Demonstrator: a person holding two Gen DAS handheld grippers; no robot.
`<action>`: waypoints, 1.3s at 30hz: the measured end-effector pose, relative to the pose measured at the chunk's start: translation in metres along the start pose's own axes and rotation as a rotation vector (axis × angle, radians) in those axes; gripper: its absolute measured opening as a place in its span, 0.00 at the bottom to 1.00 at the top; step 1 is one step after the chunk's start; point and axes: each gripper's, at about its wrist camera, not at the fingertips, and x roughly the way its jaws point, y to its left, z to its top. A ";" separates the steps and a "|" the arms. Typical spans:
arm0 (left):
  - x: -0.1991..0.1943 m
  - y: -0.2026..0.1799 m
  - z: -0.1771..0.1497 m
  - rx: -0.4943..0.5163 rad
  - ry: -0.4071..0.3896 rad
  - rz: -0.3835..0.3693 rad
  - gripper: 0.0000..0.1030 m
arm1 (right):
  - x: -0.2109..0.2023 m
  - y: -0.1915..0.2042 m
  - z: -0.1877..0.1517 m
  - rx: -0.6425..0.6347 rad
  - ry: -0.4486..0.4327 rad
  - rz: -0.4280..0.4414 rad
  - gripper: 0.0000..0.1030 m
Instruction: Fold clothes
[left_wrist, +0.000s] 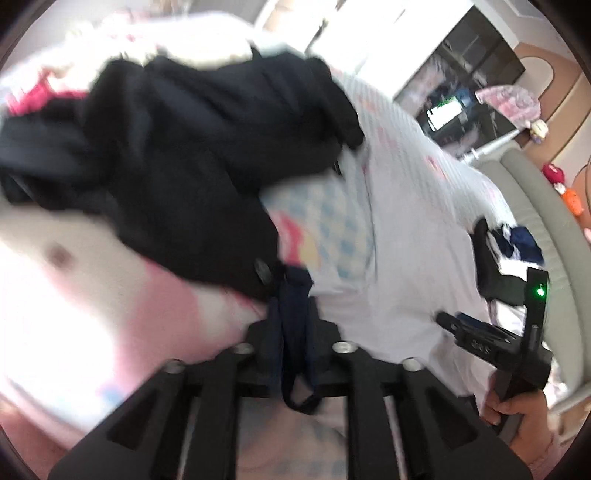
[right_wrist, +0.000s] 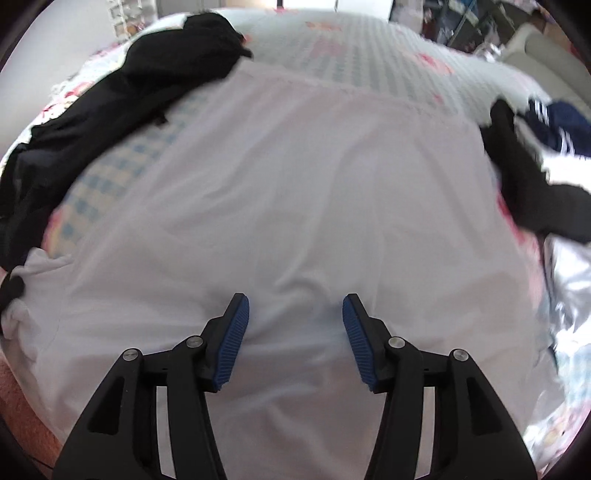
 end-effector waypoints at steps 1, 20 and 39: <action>-0.005 -0.003 0.006 0.031 -0.025 0.027 0.43 | -0.005 0.002 0.003 -0.007 -0.016 -0.002 0.52; 0.065 -0.073 -0.001 0.407 0.092 -0.154 0.23 | 0.028 0.060 0.018 -0.142 0.008 0.125 0.54; 0.094 -0.084 -0.015 0.402 0.248 -0.101 0.10 | 0.021 0.043 0.009 -0.056 -0.021 0.160 0.54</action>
